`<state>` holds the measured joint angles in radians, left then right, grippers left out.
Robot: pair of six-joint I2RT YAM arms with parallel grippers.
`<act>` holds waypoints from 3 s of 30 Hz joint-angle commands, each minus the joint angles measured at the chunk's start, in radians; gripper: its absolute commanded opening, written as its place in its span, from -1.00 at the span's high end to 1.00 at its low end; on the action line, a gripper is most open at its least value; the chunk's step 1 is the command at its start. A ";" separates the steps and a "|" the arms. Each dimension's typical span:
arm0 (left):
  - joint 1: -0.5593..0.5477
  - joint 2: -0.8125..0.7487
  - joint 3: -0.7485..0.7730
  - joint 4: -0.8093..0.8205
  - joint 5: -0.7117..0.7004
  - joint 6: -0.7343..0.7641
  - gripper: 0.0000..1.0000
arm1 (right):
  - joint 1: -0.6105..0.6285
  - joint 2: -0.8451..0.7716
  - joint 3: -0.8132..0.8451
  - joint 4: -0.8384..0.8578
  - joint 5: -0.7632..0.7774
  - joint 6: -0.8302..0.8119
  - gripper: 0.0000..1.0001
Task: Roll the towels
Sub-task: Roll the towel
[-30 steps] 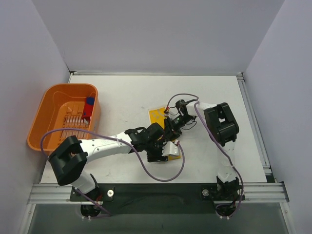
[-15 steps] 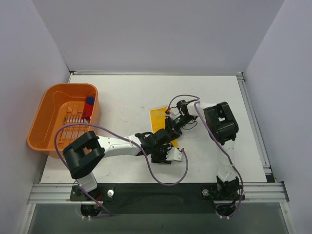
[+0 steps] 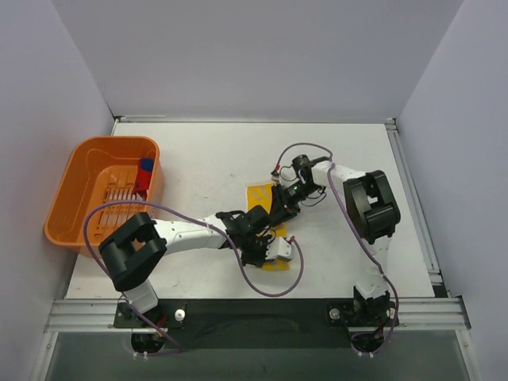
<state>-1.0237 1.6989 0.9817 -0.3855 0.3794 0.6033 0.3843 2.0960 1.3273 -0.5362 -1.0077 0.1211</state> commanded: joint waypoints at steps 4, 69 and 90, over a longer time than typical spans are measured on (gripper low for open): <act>0.066 -0.039 0.104 -0.185 0.243 -0.089 1.00 | -0.044 -0.104 0.043 -0.053 0.092 -0.073 0.52; 0.375 0.349 0.466 -0.245 0.268 -0.145 0.82 | -0.087 0.029 0.231 -0.159 0.135 -0.084 0.39; 0.375 0.332 0.474 -0.243 0.277 -0.172 0.49 | -0.088 -0.162 -0.028 -0.258 -0.063 -0.173 -0.04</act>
<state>-0.6544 2.0369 1.4258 -0.6266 0.6628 0.4286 0.2646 1.9808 1.3083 -0.7341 -1.0641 0.0059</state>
